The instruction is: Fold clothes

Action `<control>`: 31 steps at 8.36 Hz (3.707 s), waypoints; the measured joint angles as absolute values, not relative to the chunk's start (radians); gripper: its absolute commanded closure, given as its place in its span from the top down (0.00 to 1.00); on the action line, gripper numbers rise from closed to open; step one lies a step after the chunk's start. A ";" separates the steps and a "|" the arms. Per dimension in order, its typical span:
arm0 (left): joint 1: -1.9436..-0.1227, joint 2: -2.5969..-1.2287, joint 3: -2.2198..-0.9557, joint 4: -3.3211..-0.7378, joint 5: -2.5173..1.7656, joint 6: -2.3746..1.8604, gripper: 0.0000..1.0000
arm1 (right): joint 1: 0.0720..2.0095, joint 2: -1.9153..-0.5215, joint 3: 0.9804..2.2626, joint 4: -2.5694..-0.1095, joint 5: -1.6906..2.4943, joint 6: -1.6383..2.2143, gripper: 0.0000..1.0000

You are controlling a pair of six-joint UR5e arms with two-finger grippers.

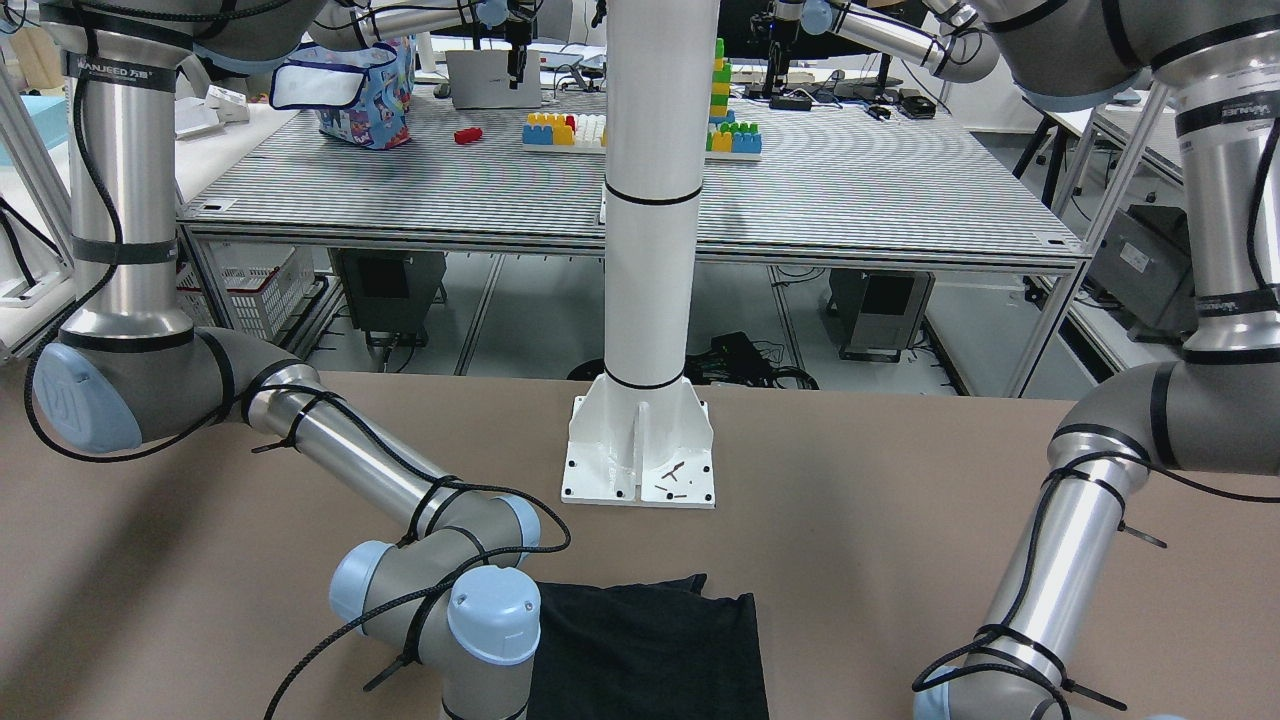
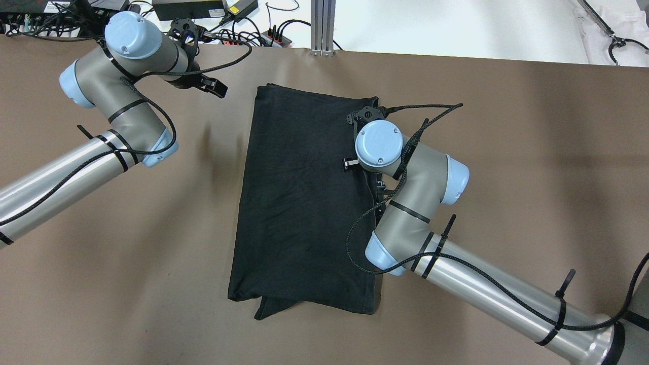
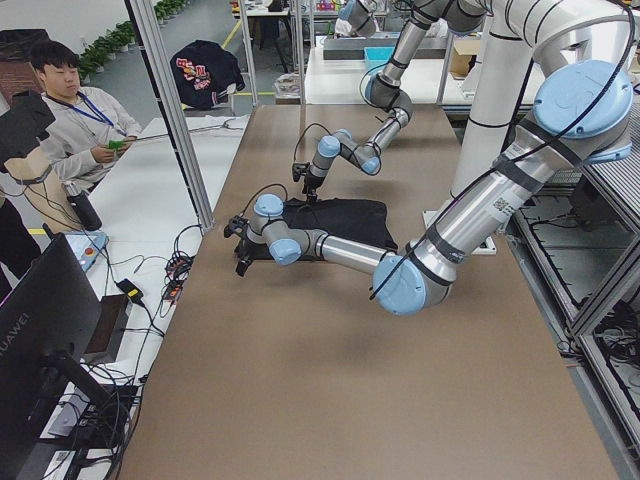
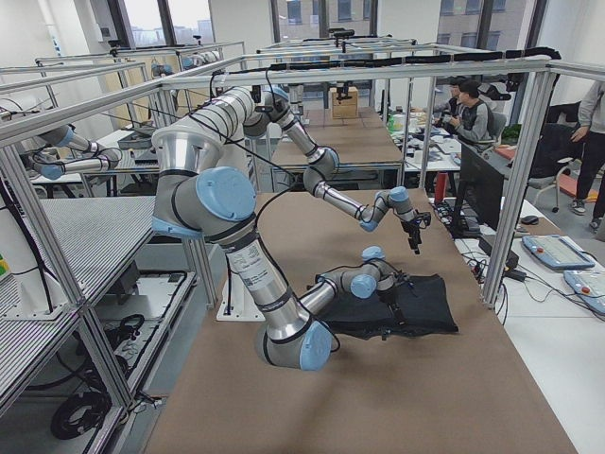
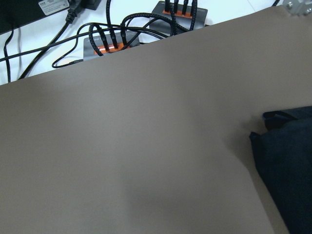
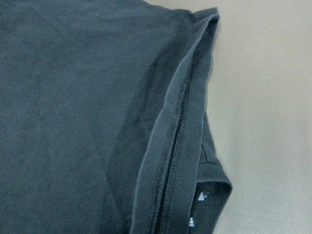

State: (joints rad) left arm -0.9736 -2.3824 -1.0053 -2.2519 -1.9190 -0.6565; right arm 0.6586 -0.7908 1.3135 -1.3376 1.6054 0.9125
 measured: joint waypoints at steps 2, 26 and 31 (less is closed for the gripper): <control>-0.974 -2.384 -1.005 -2.252 -1.919 -0.657 1.00 | 0.666 -0.788 1.283 -1.338 1.610 0.883 0.93; -0.261 -1.780 -1.860 -2.241 -1.442 -1.691 0.47 | 0.437 -1.198 1.966 -1.298 1.482 1.893 0.93; -0.258 -1.792 -1.853 -2.240 -1.443 -1.690 0.15 | 0.436 -1.201 1.967 -1.298 1.478 1.891 0.93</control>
